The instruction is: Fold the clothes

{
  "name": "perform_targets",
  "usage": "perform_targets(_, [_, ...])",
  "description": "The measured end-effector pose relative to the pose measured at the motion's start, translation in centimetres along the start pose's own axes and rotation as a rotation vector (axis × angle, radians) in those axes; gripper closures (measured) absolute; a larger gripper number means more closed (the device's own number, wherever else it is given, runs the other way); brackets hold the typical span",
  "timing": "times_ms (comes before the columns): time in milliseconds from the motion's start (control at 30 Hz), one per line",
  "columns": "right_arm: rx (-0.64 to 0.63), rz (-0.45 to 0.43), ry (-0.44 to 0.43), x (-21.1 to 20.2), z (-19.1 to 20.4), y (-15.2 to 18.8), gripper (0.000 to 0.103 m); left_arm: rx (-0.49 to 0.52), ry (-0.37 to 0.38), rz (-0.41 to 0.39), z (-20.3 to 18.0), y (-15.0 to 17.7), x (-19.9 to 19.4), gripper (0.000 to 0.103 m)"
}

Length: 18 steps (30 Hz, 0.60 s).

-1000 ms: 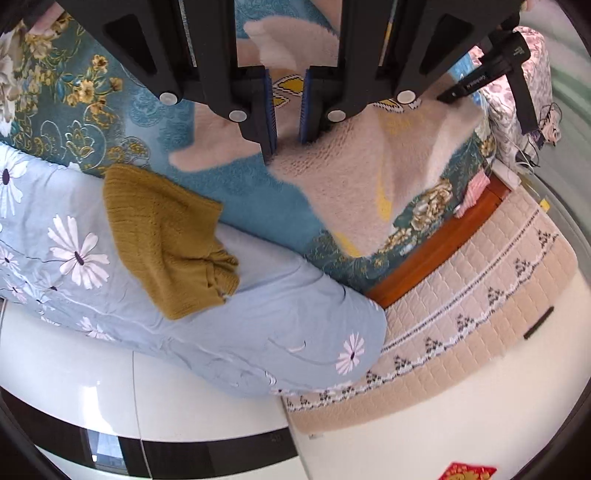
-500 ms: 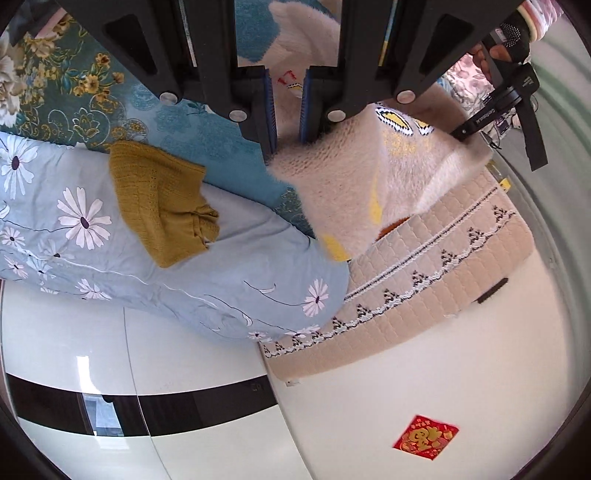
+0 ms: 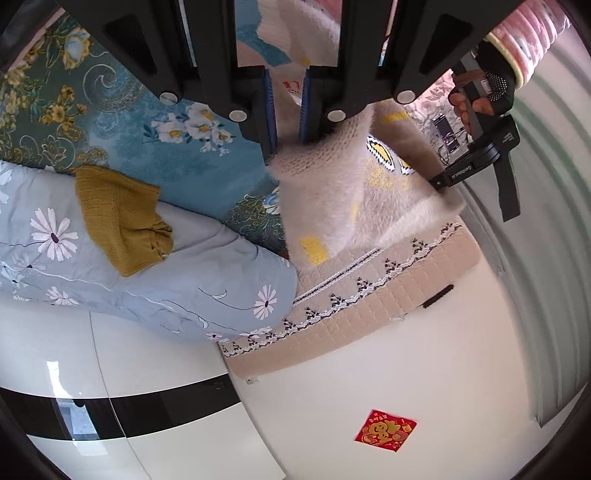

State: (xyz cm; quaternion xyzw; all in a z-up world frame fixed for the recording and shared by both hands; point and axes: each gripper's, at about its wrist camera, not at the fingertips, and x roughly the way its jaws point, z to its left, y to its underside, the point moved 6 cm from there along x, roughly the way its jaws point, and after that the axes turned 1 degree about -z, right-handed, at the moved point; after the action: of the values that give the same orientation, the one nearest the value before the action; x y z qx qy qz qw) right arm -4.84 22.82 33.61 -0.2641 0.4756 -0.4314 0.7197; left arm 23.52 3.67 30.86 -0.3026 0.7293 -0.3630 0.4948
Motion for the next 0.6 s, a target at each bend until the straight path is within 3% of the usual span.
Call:
perform_targets(233, [0.118,0.089,-0.081,-0.6,-1.9,4.1,0.090,0.116,0.014,0.156,-1.1,0.8,1.8,0.092])
perform_targets(433, [0.259,0.178,-0.022,2.9,-8.1,7.3,0.090,0.168,-0.005,0.241,-3.5,4.7,7.0,0.092])
perform_targets(600, [0.332,0.176,0.064,5.2,-13.6,7.8,0.090,0.192,-0.002,0.328,-5.5,7.4,12.2,0.091])
